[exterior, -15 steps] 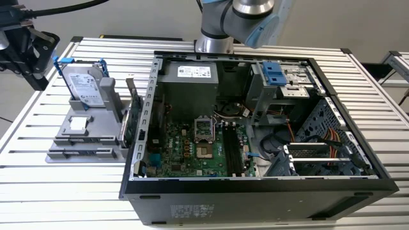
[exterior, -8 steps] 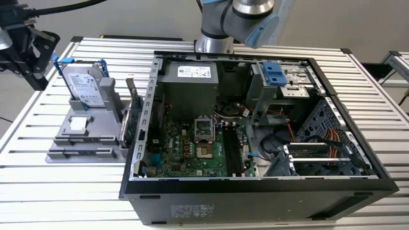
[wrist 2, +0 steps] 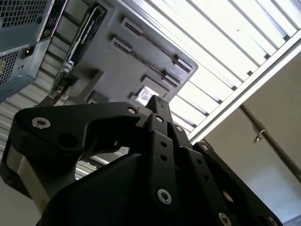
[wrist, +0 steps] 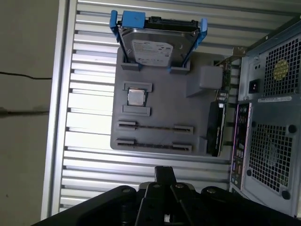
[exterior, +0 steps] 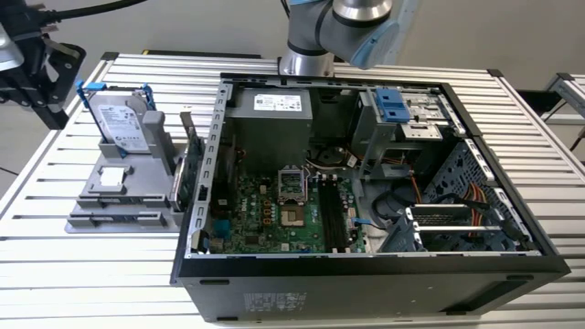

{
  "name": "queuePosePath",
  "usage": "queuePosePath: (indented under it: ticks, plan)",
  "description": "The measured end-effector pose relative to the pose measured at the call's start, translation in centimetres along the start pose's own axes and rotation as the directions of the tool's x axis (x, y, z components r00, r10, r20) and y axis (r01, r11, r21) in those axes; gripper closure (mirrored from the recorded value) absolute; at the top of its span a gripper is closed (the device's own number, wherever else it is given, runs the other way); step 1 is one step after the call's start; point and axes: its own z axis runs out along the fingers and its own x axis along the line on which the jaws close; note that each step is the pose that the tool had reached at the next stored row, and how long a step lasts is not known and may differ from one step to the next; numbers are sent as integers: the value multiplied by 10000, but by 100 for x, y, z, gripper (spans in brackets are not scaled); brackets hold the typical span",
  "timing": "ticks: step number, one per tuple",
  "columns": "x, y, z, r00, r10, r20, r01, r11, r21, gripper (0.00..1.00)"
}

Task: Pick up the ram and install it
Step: 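Pick up the ram and move it above insertion slot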

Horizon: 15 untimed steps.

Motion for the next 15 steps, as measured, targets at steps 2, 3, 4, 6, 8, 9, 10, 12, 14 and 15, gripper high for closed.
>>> queuePosePath:
  ticks: [2, 3, 4, 6, 8, 9, 10, 12, 14, 15]
  plan:
    - [0, 0, -1, 9999, -140, -8, 140, 9999, -2, 100]
    - [0, 0, 0, 9998, -216, -11, 216, 9998, -3, 100]
    - [0, 0, 0, 9996, -293, -15, 293, 9996, -5, 100]
    - [0, 0, 0, 9990, -446, -21, 446, 9990, -8, 100]
    - [0, 0, 0, 9982, -597, -29, 597, 9982, -11, 100]
    - [0, 0, 0, 9977, -674, -33, 674, 9977, -11, 100]
    - [0, 0, 0, 9972, -750, -37, 750, 9972, -12, 100]
    - [0, 0, 0, 9960, -893, -44, 893, 9960, -15, 100]
    - [0, 0, 0, 9945, -1043, -51, 1043, 9945, -18, 100]
    - [0, 0, 0, 9938, -1114, -55, 1114, 9938, -18, 100]
